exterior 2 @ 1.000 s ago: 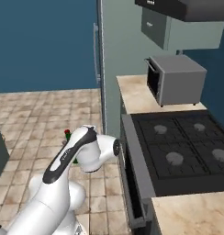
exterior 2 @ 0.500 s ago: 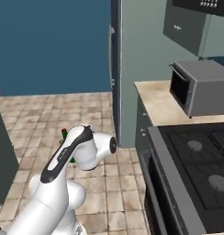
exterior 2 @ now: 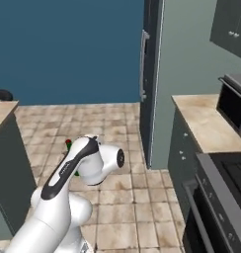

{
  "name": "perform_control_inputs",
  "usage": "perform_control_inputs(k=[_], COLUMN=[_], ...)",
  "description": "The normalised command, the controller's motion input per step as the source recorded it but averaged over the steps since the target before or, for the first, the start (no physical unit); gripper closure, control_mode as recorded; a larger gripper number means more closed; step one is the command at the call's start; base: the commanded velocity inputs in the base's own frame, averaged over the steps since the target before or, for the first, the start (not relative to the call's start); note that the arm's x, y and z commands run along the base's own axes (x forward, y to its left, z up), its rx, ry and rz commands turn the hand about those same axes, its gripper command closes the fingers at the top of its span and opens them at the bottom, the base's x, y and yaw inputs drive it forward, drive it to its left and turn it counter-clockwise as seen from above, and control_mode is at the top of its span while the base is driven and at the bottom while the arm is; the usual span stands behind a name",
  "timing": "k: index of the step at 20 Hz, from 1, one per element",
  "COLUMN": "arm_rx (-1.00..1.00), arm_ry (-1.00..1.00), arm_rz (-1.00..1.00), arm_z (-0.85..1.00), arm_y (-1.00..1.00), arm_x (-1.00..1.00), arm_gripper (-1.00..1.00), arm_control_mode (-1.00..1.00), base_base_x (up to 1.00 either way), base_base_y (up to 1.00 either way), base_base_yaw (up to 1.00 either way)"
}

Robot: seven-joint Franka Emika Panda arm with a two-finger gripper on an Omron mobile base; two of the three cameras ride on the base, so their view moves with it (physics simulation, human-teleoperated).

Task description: Place the drinks on the dining counter in a tight cluster.

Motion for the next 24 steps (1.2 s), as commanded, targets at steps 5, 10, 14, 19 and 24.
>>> perform_control_inputs(k=[5, 10, 14, 19, 24], arm_rx=[0.00, 0.00, 0.00, 0.00, 0.00], arm_ry=[0.00, 0.00, 0.00, 0.00, 0.00], arm_rz=[0.00, 0.00, 0.00, 0.00, 0.00], arm_z=[0.00, 0.00, 0.00, 0.00, 0.00], arm_y=[0.00, 0.00, 0.00, 0.00, 0.00], arm_x=[0.00, 0.00, 0.00, 0.00, 0.00], arm_gripper=[1.00, 1.00, 1.00, 1.00, 1.00], arm_control_mode=[1.00, 1.00, 1.00, 1.00, 1.00], base_base_x=[0.54, 0.78, 0.82, 0.71, 0.59], base_base_y=[0.45, 0.26, 0.24, 0.19, 0.15], base_base_yaw=[0.22, 0.17, 0.14, 0.28, 0.41])
